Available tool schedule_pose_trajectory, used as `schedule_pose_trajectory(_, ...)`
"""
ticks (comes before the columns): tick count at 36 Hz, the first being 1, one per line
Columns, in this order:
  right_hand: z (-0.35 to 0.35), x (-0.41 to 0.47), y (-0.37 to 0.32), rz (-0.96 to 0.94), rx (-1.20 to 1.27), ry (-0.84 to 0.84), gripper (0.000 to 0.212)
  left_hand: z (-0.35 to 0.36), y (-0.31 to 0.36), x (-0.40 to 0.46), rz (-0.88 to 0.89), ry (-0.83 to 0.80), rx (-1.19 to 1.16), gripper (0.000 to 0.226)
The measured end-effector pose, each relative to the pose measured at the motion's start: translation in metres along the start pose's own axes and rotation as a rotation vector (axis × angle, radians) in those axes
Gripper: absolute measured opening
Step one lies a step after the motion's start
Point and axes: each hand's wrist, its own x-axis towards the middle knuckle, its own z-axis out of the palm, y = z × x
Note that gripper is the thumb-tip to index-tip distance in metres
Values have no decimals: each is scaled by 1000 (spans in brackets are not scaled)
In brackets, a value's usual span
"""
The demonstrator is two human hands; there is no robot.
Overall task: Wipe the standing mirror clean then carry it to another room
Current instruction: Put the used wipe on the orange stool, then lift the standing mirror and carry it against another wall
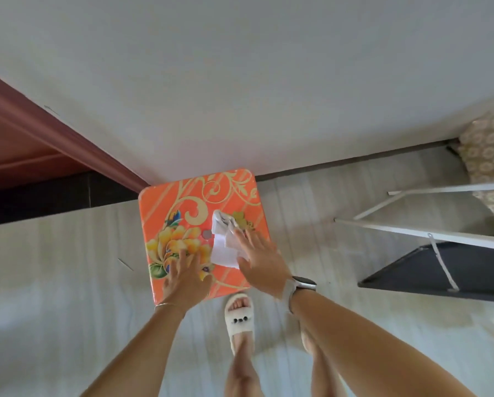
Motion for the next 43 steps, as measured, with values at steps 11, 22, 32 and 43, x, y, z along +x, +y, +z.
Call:
schedule_pose_trajectory(11, -163, -148, 25, 374, 295, 699, 40, -81, 125, -97, 316, 229, -177, 54)
schedule_pose_trajectory(22, -277, -330, 85, 777, 426, 1822, 41, -90, 313, -206, 869, 128, -118, 51)
schedule_pose_trajectory(32, -345, -331, 108, 857, 344, 1809, 39, -64, 385, -268, 1104, 20, -156, 44)
schedule_pose_trajectory(43, -341, -362, 138, 792, 256, 1812, 35, -47, 459, -288, 1190, 37, -95, 49)
